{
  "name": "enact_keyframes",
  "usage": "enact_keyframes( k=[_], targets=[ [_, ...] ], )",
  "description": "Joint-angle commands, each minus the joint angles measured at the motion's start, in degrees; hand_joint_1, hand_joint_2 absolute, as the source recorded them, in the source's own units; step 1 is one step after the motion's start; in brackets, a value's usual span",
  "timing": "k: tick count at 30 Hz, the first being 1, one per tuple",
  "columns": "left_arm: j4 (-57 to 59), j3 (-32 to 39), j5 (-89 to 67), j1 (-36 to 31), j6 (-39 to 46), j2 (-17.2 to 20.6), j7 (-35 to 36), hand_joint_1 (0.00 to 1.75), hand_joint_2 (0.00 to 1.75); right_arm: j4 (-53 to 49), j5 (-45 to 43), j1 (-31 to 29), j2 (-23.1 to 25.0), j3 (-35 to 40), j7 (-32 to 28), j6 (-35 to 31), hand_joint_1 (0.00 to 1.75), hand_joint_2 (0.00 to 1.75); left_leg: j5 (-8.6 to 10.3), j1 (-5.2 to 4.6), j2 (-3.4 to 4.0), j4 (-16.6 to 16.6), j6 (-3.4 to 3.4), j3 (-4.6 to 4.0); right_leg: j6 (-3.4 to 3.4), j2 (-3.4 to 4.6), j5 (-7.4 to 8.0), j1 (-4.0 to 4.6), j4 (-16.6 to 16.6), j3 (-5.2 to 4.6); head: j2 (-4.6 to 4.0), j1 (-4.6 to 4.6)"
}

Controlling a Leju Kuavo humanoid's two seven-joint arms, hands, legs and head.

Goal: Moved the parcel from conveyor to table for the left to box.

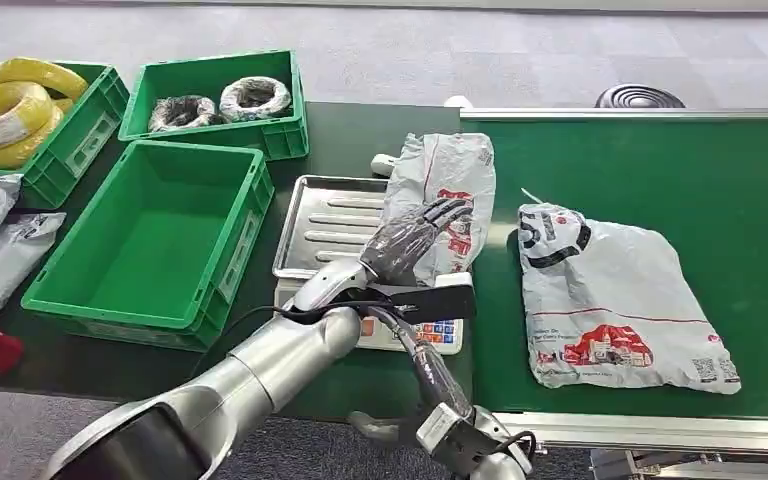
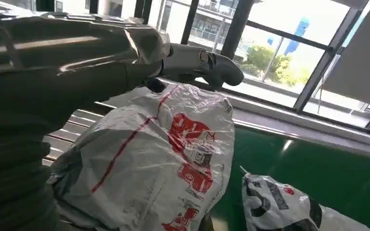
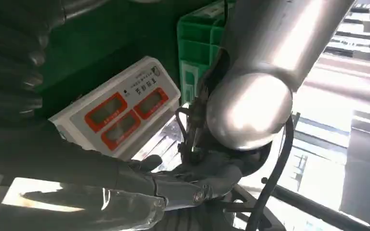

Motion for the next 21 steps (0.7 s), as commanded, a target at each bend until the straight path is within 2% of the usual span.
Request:
enact_keyframes(
  k=[1,4,6,8,10,15,21],
  targets=[
    [5.8,3.5,-1.8,-0.2,0.1,-0.7,-1.8,0.00,1.75,-5.5,-1.9,-3.4,2.4,-3.8,1.4,-5.9,0.00,1.75,0.01,-0.01,0.23,0.0,-0.03,-0.01,-0.01,0.04,0.05,0.00,0.0,-0.06,0.00,0.00],
    [5.6,8.1,-3.6,0.2,0.0,-0.1,-3.0,0.00,1.75,-12.5,-2.2,-0.8,1.5,-6.0,3.3,-6.3,0.00,1.75,0.01,-0.04,0.15,0.0,-0.02,-0.01,0.00,0.01,0.03,-0.03,0.0,-0.06,0.00,0.02],
    [4.9,11.4,-4.5,0.8,-0.3,0.6,-3.8,0.00,1.75,-14.5,2.7,1.0,-0.3,-6.3,5.9,-5.8,0.00,1.75,0.00,-0.05,0.16,0.0,-0.01,0.04,0.01,0.04,0.03,-0.04,0.0,0.00,0.00,0.02],
    [4.2,14.2,-4.8,1.4,-0.5,1.3,-4.3,0.00,1.75,-14.8,6.8,2.0,-1.9,-5.7,6.3,-4.9,0.00,1.75,0.01,0.00,0.25,-0.1,-0.02,0.07,0.00,0.05,0.06,0.02,-0.1,0.04,0.00,0.04],
    [3.6,16.0,-5.1,1.8,-1.1,2.1,-5.1,0.00,1.75,-14.5,6.9,2.8,-2.6,-6.4,5.8,-4.0,0.00,1.75,0.02,-0.02,0.16,-0.1,-0.02,0.06,0.00,-0.03,0.03,-0.01,-0.1,0.04,0.00,0.04],
    [2.5,21.1,-5.8,3.2,-1.0,3.9,-6.1,0.00,1.75,-12.5,6.0,3.3,-4.4,-8.9,5.4,3.3,0.00,1.75,0.00,0.00,0.21,0.0,-0.02,0.07,0.00,0.05,0.04,0.01,-0.1,0.03,0.00,-0.02],
    [1.1,24.8,-7.0,4.1,-0.7,4.9,-6.6,0.00,1.75,-9.2,6.6,3.1,-3.9,-11.2,4.2,6.6,0.00,1.75,0.01,0.00,0.20,-0.1,-0.02,0.07,0.00,0.02,0.04,0.01,-0.1,0.04,0.00,0.00]
  ],
)
